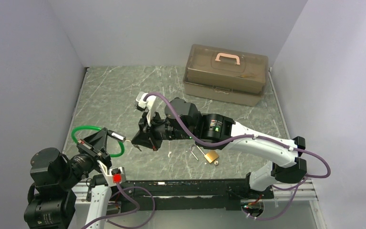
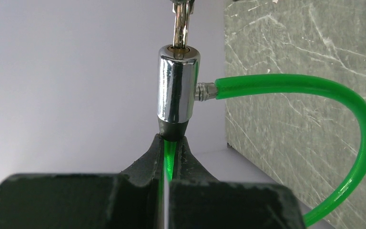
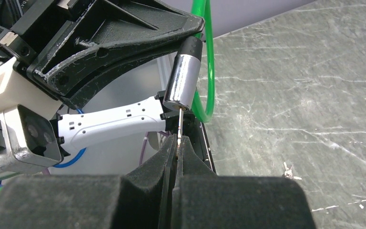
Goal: Unlock with the key
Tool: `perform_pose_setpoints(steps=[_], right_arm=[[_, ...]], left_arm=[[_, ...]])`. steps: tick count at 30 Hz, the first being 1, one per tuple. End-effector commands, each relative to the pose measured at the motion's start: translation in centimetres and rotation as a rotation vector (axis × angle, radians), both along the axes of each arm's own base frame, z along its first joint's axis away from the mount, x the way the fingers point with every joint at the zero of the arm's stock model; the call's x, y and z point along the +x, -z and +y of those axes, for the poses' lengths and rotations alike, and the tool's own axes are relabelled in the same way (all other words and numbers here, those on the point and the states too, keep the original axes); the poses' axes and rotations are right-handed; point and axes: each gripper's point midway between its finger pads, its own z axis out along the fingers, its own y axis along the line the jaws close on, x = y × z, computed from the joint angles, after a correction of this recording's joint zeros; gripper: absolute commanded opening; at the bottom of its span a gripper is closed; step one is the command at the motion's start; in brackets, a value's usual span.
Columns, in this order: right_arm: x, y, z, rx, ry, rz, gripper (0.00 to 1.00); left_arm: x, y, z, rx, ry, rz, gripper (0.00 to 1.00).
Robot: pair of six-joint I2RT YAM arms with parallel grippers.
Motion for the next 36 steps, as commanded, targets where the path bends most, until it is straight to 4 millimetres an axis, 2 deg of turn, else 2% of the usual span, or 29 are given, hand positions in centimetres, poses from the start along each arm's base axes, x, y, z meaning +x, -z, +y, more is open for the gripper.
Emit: perform_pose_setpoints(steps=[1,6,12,21,26,31,36], right_arm=[[-1.5,-4.2,2.2,0.181,-0.088,-0.024,0.0],[-1.9,-4.6,2.2,0.176,-0.112,-0.024,0.0],[-2.1,-4.5,2.3,0.176,-0.111,0.015,0.0],[0.4,-2.3,3.1,0.089,0.011,-0.014,0.0],[1.7,-2.4,2.1,0.097,0.093,-0.027,0.0],[1.8,-2.7,0.8,0.116,0.121,-0.026,0.0],[0.8,-2.9,0.8,0.149,0.074,-0.01,0.0]], left_arm=[[-0.3,-2.6,-2.3,-0.047,0.137,-0.07,0.0],[0.2,-0.7,-1.8,0.044,0.136,-0.054,0.0],[0.8,0.1,-1.4,0.071,0.121,-0.047,0.0],[0.6,-0.9,-1.7,0.013,0.119,-0.055,0.0],[0.5,-1.2,-1.4,0.005,0.099,-0.057,0.0],[0.5,-1.2,-1.4,-0.003,0.096,-0.054,0.0],[0.4,-1.2,-1.6,-0.019,0.104,-0.049,0.0]])
